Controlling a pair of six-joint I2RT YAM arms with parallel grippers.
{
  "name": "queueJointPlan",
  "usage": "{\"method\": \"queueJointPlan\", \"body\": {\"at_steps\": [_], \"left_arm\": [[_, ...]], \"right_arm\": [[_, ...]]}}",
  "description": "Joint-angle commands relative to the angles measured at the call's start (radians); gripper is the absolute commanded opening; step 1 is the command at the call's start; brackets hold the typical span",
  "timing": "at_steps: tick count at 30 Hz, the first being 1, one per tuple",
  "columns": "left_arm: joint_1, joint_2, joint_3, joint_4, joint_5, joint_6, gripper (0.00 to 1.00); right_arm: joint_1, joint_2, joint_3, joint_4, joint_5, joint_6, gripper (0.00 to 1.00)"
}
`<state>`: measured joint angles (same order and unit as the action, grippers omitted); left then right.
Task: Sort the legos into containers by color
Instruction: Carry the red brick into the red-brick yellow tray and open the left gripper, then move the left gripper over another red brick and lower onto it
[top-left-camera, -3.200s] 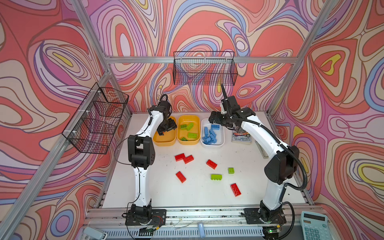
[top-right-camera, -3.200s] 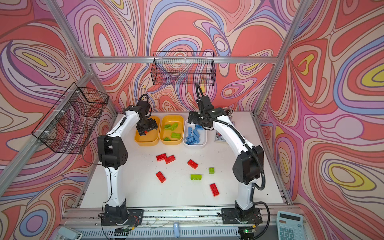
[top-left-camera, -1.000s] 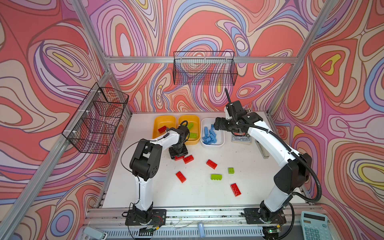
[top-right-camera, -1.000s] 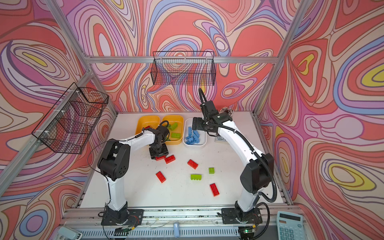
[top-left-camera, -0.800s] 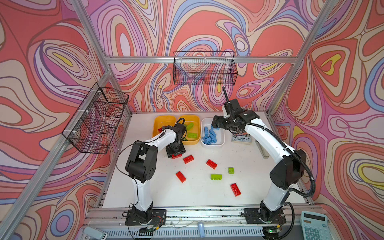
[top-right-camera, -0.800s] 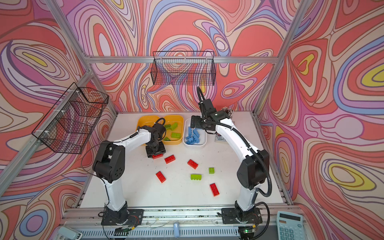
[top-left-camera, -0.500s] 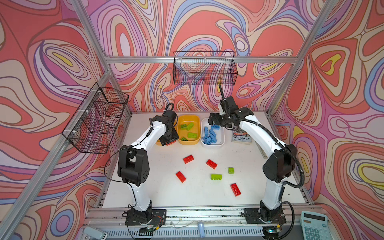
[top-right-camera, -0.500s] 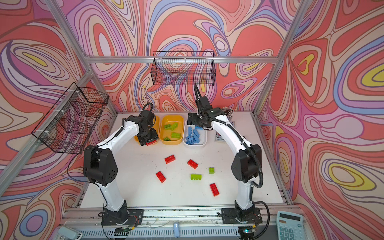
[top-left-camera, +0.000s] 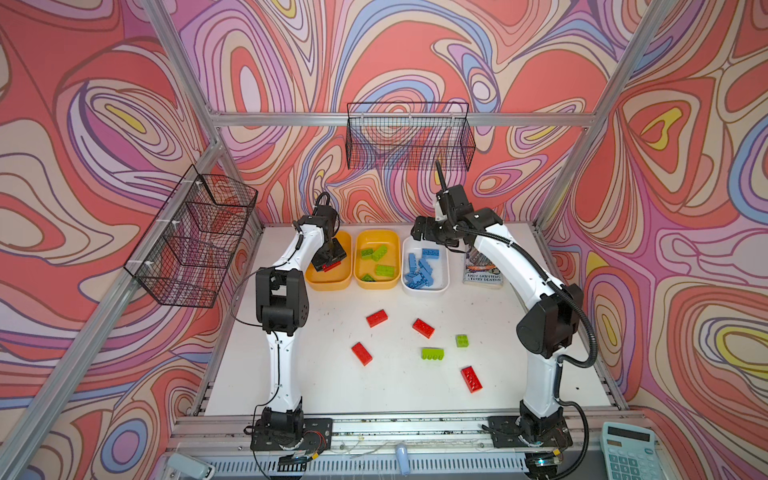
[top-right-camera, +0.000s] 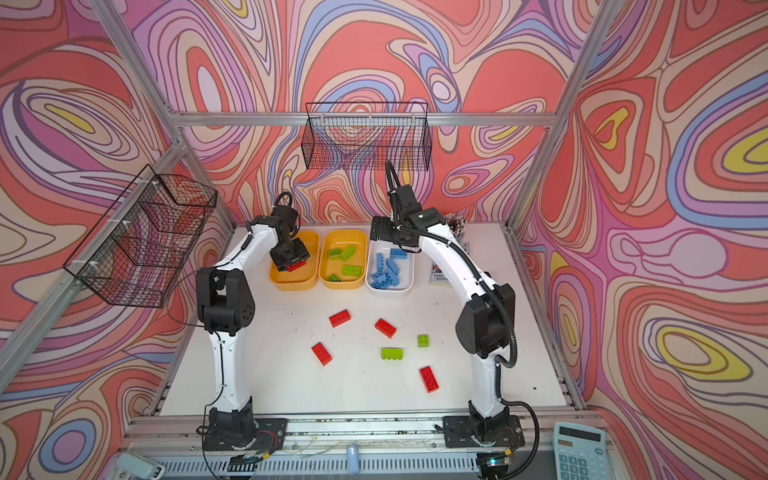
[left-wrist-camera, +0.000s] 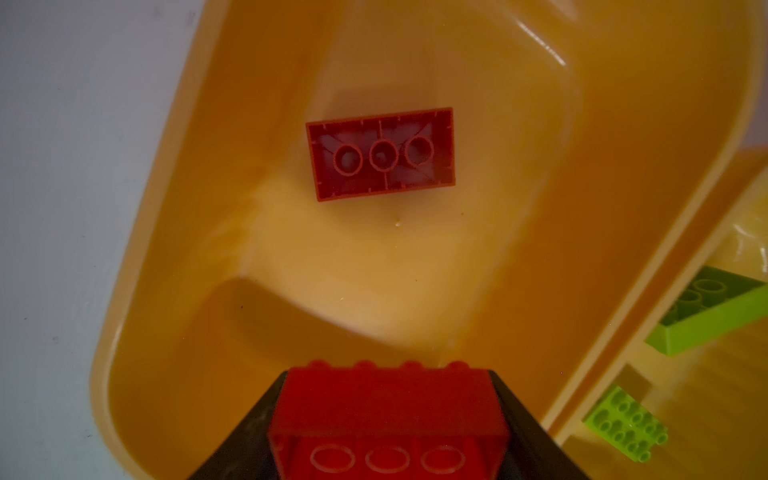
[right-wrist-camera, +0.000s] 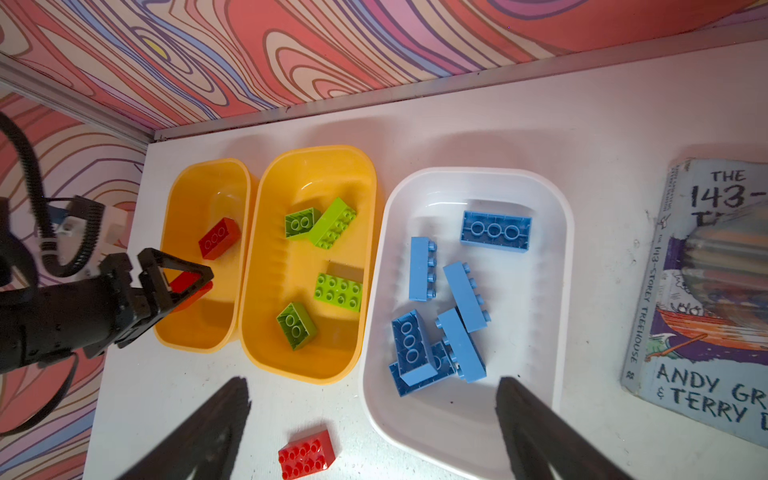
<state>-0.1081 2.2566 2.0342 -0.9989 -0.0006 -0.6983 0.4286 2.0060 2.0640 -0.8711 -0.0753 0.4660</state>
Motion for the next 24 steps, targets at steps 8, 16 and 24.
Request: {"method": "queueJointPlan", "body": {"at_steps": [8, 16, 24], "left_arm": [[0.016, -0.078, -0.036, -0.021, 0.097, -0.005, 0.89], [-0.026, -0.295, -0.25, -0.008, 0.078, -0.024, 0.92], [-0.17, -0.494, -0.514, 0.03, 0.053, -0.127, 0.92]], "right_arm": [[0.0, 0.001, -0.031, 0.057, -0.051, 0.069, 0.98], [0.002, -0.072, -0.125, 0.045, -0.032, 0.067, 0.98], [0.008, -0.3, -0.426, 0.092, -0.022, 0.075, 0.98]]}}
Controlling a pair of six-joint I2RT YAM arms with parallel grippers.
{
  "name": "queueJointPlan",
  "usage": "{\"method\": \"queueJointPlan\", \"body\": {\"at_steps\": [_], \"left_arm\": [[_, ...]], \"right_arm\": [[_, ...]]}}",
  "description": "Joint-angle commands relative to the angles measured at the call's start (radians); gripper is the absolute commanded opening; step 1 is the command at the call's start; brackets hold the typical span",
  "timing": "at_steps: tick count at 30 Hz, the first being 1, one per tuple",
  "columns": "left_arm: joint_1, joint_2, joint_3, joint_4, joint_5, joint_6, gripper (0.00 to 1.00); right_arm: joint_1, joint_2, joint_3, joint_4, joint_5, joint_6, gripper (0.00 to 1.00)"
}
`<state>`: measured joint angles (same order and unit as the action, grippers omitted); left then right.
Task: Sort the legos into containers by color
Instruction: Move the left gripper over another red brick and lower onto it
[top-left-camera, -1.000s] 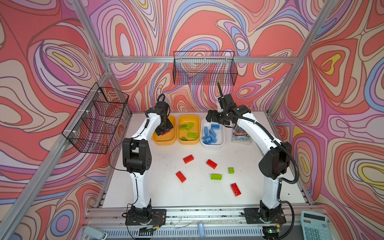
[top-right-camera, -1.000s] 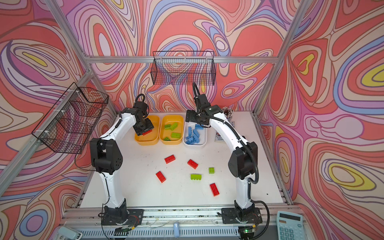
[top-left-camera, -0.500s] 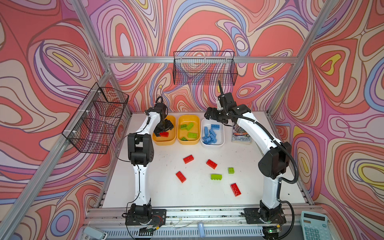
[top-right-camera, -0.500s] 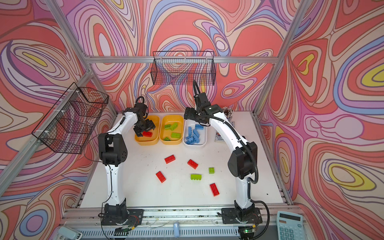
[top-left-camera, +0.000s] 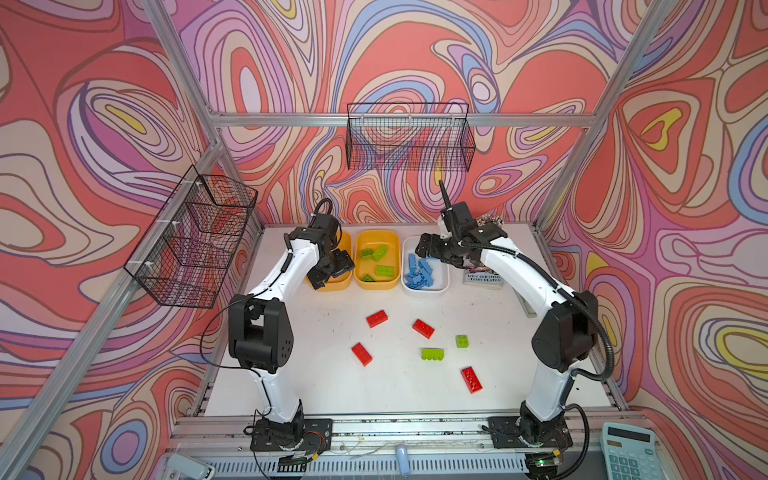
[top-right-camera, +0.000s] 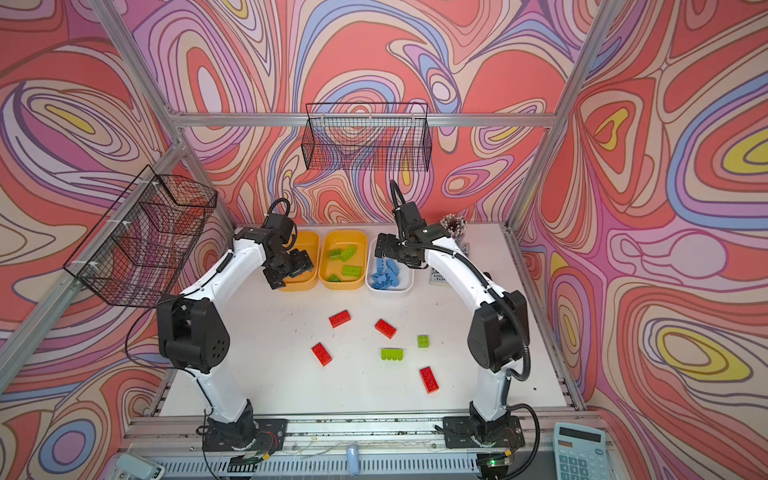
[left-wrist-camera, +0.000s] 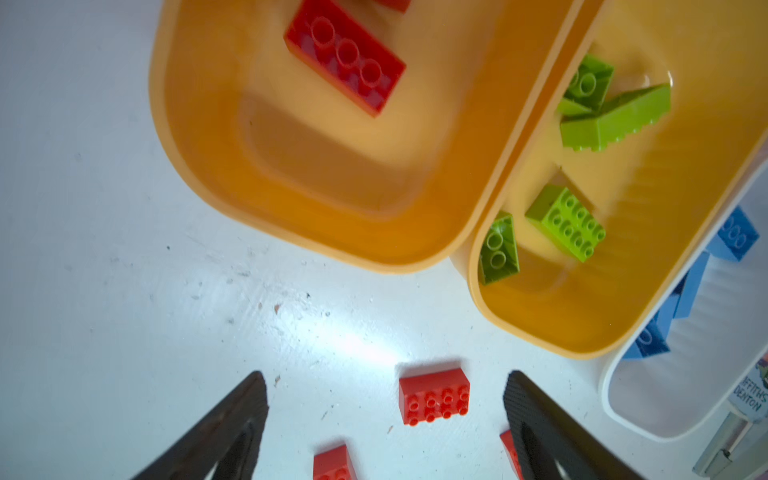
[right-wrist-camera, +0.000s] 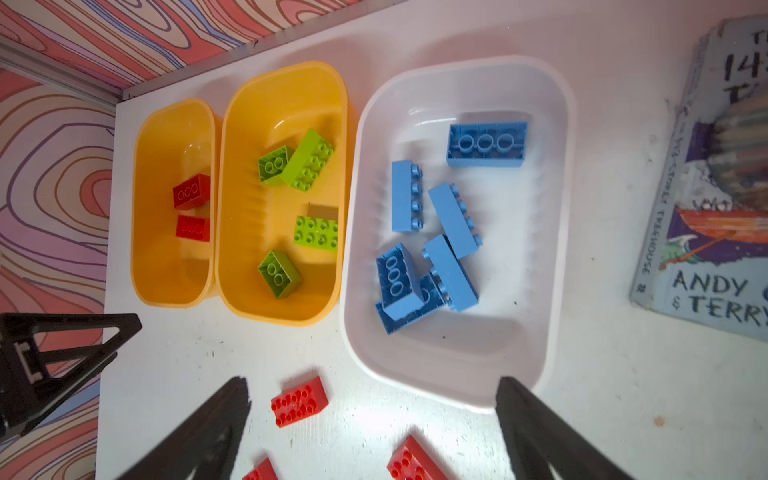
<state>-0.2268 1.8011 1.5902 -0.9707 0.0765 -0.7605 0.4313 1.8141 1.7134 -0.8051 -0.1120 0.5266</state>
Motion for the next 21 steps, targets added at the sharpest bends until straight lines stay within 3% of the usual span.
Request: {"method": "queueJointPlan", "body": {"at_steps": [1, 9, 15, 21], "left_arm": [[-0.076, -0.057, -0.099, 0.012, -0.027, -0.082, 0.92], [-0.261, -0.131, -0.292, 0.109, -0.041, -0.275, 0.94], [-0.34, -0.052, -0.272, 0.133, -0.071, -0.346, 0.94], [-0.366, 0.082, -0.178, 0.14, -0.063, -0.335, 0.93]], "right_arm": [[0.006, -0.137, -0.112, 0.032, 0.015, 0.015, 0.98], [0.005, -0.331, -0.312, 0.029, 0.021, -0.006, 0.98], [0.004, -0.4, -0.356, 0.007, 0.017, -0.032, 0.98], [0.005, -0.424, -0.369, 0.007, 0.03, -0.039, 0.98]]}}
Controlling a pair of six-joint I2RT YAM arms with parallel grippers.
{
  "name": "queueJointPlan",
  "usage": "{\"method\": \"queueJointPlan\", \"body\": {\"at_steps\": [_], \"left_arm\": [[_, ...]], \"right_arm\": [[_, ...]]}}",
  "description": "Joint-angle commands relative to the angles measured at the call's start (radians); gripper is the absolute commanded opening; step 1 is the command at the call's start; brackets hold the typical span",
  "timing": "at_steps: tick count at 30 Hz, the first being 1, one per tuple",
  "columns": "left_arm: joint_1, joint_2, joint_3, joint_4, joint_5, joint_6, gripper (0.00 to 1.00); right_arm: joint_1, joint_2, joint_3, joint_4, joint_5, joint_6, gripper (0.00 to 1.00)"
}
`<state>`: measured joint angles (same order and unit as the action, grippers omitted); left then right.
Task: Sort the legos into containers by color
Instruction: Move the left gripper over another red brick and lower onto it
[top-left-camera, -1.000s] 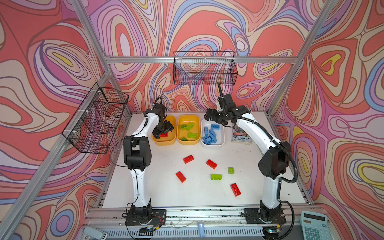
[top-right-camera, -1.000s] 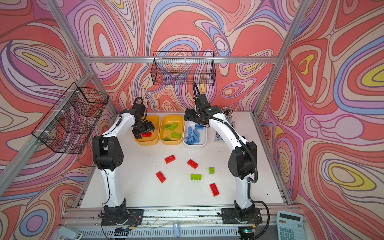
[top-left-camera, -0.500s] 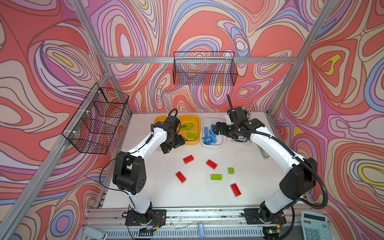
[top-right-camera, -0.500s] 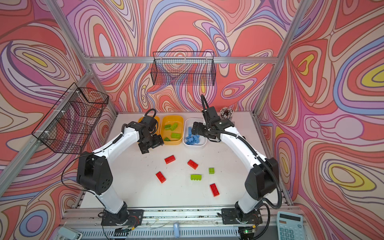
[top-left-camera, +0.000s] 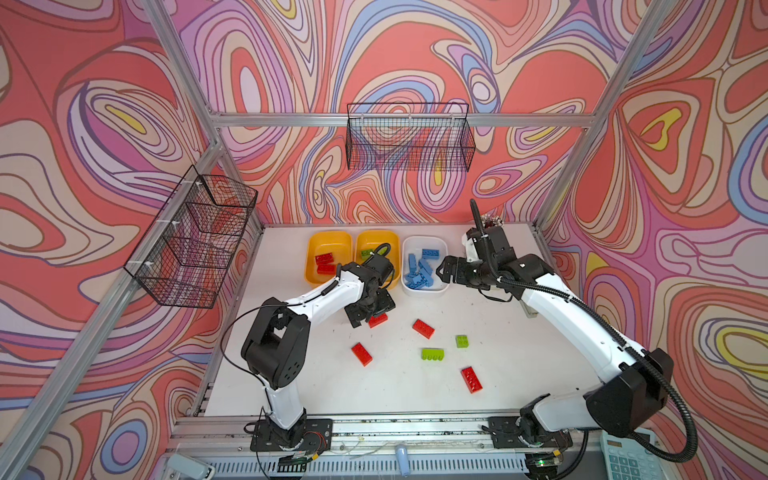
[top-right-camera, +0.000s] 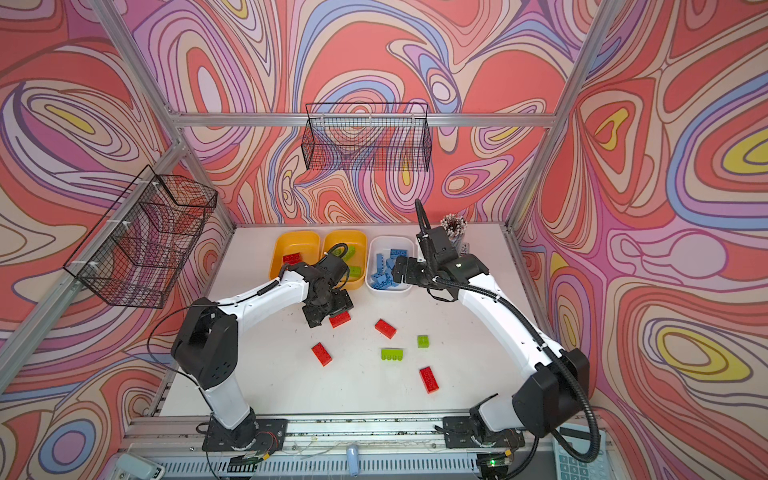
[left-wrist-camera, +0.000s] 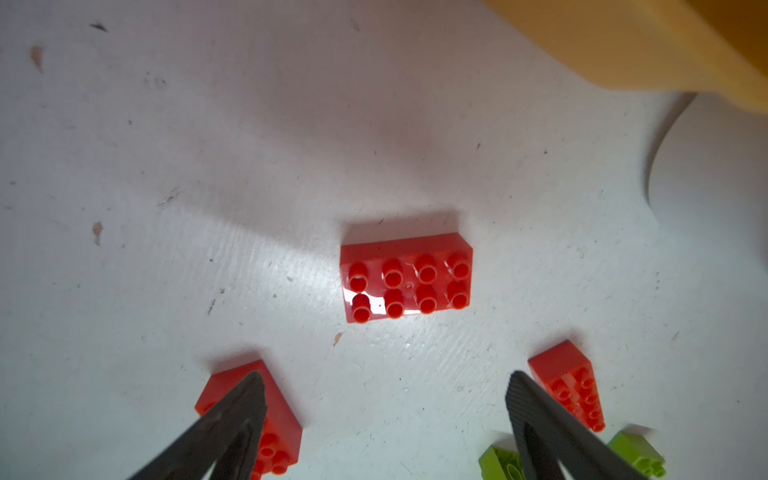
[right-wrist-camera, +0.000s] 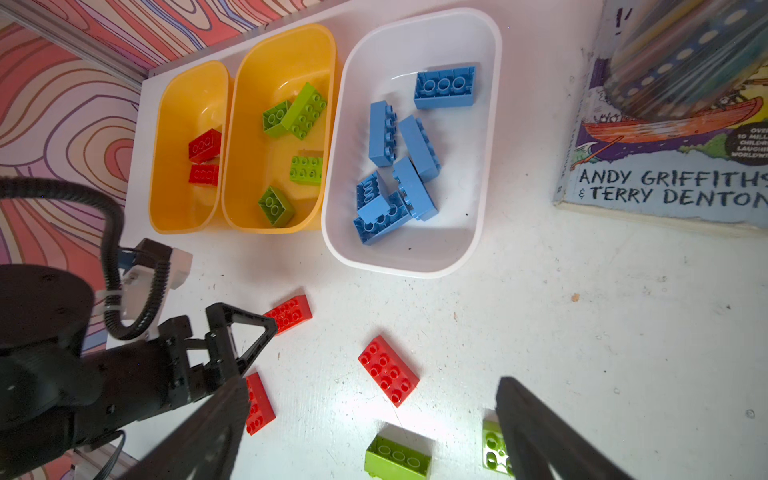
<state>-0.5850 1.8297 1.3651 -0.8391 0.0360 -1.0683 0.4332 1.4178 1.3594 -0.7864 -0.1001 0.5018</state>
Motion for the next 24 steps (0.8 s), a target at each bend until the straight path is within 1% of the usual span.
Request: {"method": "queueJointPlan", "body": {"at_steps": [1, 5, 9, 14, 19, 24], "left_arm": [[-0.01, 0.073, 0.061, 0.012, -0.016, -0.023, 0.93], [-0.012, 0.139, 0.119, -0.009, -0.014, 0.002, 0.92], [-0.012, 0.172, 0.153, -0.047, -0.029, 0.031, 0.91], [-0.012, 0.173, 0.133, -0.055, -0.032, 0.033, 0.91], [-0.012, 0.156, 0.098, -0.042, -0.034, 0.037, 0.91], [-0.011, 0.151, 0.095, -0.04, -0.034, 0.047, 0.91]], "right_arm": [[0.003, -0.031, -0.019, -0.014, 0.02, -0.015, 0.98], [0.003, -0.053, -0.032, -0.035, 0.043, -0.026, 0.98], [0.002, -0.073, -0.048, -0.049, 0.075, -0.025, 0.98], [0.002, -0.082, -0.055, -0.051, 0.079, -0.009, 0.98], [0.001, -0.065, -0.041, -0.056, 0.078, -0.01, 0.98], [0.001, -0.047, -0.023, -0.054, 0.076, -0.014, 0.98]]}}
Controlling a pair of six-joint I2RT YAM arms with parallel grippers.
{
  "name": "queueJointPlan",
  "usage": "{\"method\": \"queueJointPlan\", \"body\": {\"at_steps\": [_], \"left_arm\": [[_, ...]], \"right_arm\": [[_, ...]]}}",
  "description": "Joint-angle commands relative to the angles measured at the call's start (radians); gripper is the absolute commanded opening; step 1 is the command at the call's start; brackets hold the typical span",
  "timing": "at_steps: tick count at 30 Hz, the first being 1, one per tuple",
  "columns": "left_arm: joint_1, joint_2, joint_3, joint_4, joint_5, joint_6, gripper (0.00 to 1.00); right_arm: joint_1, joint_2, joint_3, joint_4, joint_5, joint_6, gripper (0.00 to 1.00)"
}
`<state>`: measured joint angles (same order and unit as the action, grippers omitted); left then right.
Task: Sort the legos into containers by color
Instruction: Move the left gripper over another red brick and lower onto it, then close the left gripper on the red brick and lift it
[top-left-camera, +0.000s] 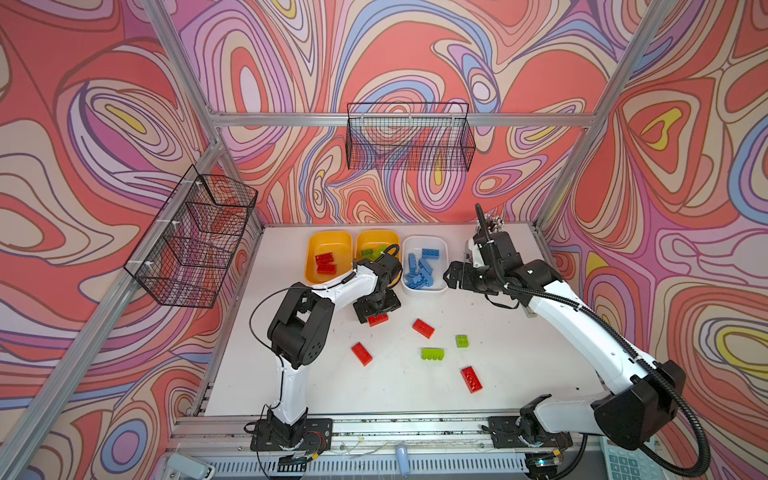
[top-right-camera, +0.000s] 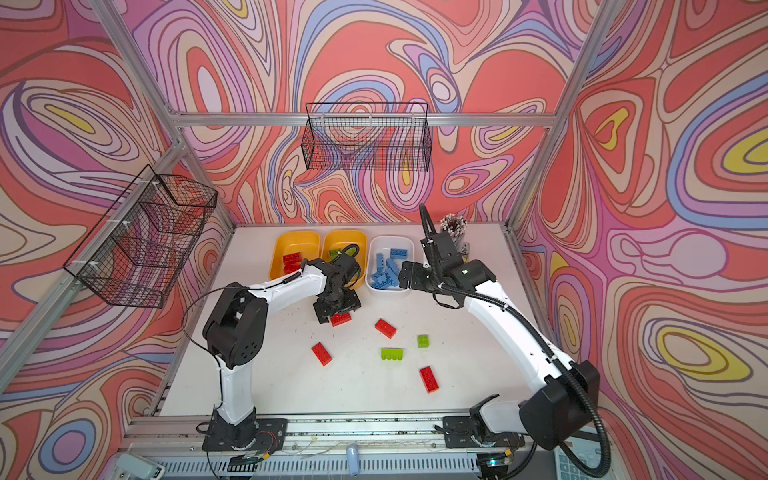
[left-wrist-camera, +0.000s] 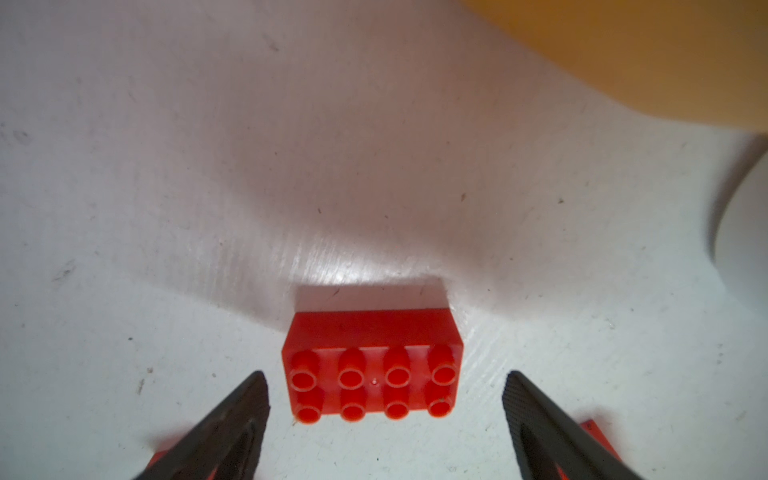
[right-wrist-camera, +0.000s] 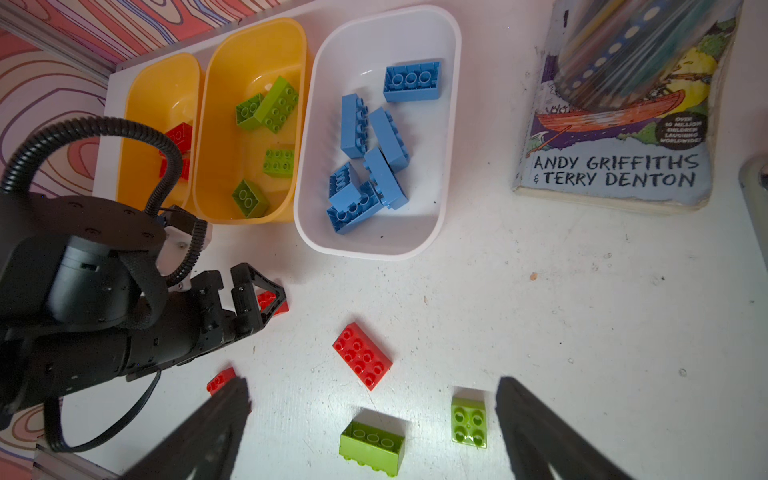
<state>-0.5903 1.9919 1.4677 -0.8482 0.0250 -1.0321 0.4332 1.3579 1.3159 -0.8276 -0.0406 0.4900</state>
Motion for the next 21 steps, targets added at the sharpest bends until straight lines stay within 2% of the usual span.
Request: {"method": "queueJointPlan", "body": {"at_steps": [1, 21], "left_arm": [[-0.006, -0.011, -0.006, -0.032, -0.024, 0.016, 0.91], [-0.005, 0.04, -0.033, 0.003, -0.015, 0.069, 0.87]], "right_arm": [[0.001, 0.015, 0.022, -0.014, 0.014, -0.001, 0.98], [0.002, -0.009, 0.007, -0.022, 0.016, 0.033, 0.98]]}}
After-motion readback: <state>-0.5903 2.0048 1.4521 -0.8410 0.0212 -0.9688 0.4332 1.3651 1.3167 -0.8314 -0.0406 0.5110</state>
